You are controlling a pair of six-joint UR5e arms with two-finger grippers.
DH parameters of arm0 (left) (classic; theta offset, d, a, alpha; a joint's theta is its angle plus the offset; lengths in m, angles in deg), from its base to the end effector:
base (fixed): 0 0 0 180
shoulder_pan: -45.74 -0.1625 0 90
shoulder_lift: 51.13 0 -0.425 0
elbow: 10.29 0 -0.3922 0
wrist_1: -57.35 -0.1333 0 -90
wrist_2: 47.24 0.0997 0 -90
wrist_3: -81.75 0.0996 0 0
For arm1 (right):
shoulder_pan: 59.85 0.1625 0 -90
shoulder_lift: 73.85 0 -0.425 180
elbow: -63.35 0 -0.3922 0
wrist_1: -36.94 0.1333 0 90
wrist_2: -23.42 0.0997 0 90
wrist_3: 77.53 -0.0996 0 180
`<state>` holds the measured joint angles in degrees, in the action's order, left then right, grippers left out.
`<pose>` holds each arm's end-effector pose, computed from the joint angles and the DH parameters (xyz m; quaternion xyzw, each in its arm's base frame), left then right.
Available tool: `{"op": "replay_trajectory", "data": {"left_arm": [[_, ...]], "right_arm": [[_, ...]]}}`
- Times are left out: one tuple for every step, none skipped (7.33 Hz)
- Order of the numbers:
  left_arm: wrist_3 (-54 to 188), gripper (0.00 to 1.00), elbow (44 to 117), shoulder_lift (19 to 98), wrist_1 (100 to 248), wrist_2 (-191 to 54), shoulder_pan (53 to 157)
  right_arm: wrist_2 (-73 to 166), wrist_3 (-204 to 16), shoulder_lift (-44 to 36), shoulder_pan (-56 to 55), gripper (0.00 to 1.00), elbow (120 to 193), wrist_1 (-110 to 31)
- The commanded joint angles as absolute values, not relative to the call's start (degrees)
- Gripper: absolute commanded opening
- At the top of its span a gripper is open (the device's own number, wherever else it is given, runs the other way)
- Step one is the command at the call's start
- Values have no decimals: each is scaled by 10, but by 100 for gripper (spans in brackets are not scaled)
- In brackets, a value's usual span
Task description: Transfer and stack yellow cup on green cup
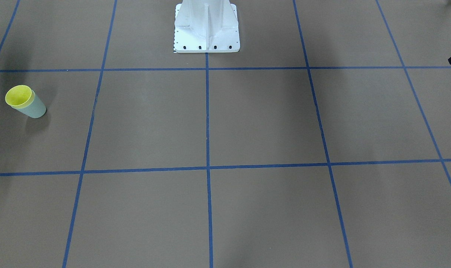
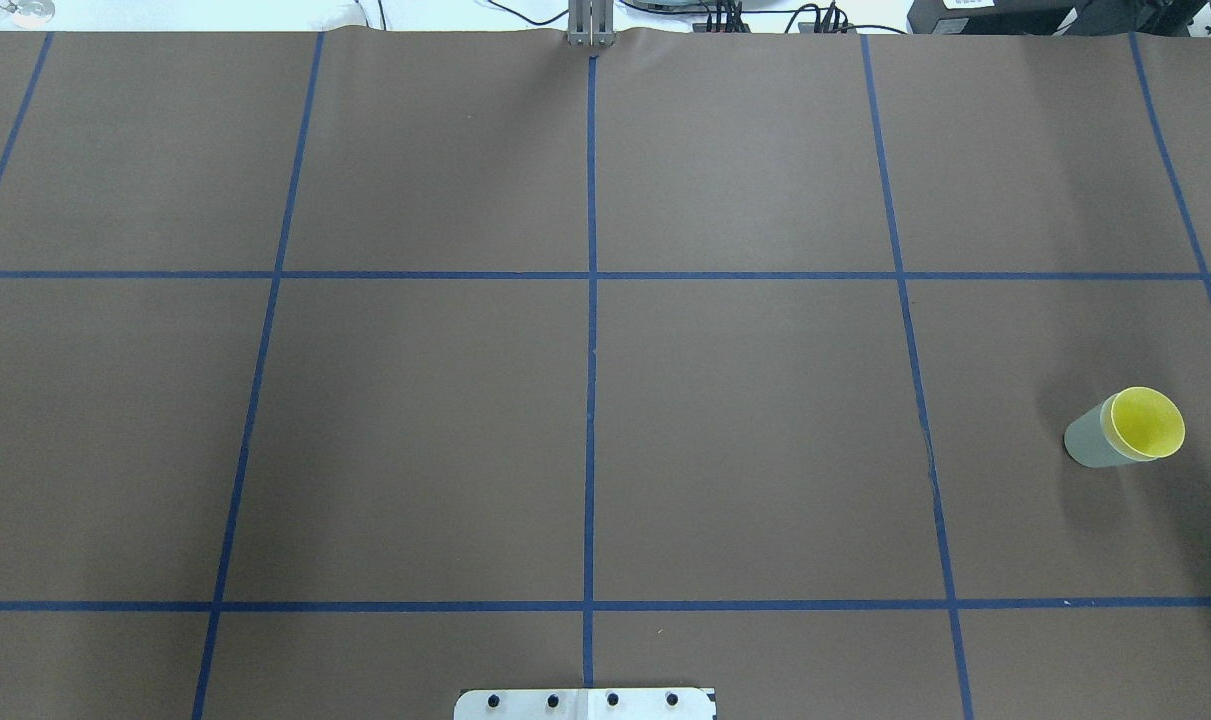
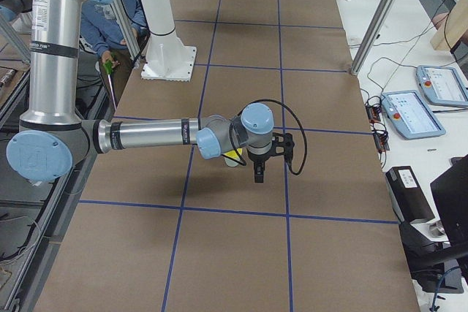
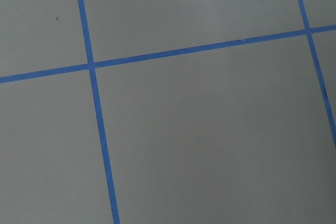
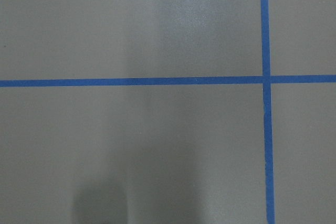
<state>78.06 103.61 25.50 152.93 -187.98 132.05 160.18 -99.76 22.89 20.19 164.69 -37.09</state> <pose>-0.0303 -0.4034 0.5372 0.0990 0.4315 0.0600 0.8946 -0.0195 -0.4620 0.5820 0.0492 -0.4206 0.0261 0.9055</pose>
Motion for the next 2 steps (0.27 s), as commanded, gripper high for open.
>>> {"op": "replay_trajectory", "data": {"left_arm": [[781, 100, 1047, 248, 1528, -1879, 1321], [781, 100, 1049, 245, 1527, -1880, 1320]], "right_arm": [[1601, -998, 221, 201, 100, 1645, -371], [1602, -998, 226, 201, 100, 1643, -372]]}}
